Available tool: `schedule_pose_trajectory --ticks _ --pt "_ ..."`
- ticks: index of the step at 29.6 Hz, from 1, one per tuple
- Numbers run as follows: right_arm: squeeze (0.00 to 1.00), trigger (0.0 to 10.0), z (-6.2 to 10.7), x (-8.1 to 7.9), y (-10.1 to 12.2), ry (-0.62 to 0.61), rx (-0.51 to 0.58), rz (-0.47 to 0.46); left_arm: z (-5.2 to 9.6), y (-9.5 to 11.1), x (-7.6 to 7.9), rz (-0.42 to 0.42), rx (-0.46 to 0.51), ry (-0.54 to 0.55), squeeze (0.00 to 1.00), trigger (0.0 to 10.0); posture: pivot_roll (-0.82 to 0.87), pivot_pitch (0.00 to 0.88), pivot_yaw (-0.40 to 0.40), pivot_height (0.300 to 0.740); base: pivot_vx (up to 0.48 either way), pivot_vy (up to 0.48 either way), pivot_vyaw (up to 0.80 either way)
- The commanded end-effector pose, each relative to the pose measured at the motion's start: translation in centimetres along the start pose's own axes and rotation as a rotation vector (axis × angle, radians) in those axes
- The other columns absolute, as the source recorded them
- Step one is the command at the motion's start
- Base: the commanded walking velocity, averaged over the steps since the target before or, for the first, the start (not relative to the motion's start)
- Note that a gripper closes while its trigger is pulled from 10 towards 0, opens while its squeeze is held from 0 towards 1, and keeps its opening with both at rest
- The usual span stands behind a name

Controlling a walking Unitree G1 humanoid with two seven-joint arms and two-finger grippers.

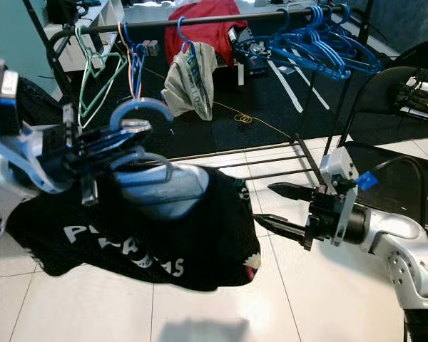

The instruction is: Hang hanger

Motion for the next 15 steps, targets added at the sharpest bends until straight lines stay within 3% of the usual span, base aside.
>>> schedule_pose_trajectory --ticks 1,2,4,15 --pt "0.00 10.0 -0.4 -0.5 -0.6 0.014 -0.036 0.002 -0.7 1.2 0.4 -0.005 0.050 -0.018 0.00 9.1 -0.10 0.108 0.068 0.740 0.000 0.000 0.00" --pt "0.00 10.0 -0.5 -0.6 -0.9 0.016 -0.049 0.004 -0.9 1.4 0.5 -0.001 0.061 -0.017 0.00 9.8 -0.10 0.109 0.067 0.740 0.000 0.000 0.00" --pt "0.00 10.0 -0.8 -0.7 -1.3 0.016 -0.064 0.007 -1.2 1.7 0.6 0.003 0.079 -0.022 0.00 10.0 -0.10 0.109 0.068 0.740 0.000 0.000 0.00" --pt "0.00 10.0 -2.5 -1.1 -1.2 0.022 -0.038 0.018 -1.8 1.8 1.3 0.029 0.099 -0.047 0.00 10.0 -0.09 0.109 0.070 0.740 0.000 0.000 0.00"
Point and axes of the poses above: a point about 5 cm out from each wrist's last joint towards the gripper, its own z axis pointing back from the gripper into the wrist, its own y axis along the axis of the wrist's last joint, x = y × z, the point moved 5 cm from there along -z, pointing out of the wrist towards the gripper, and after that the axes turned 4 degrees about -z, right-handed, at the moved point
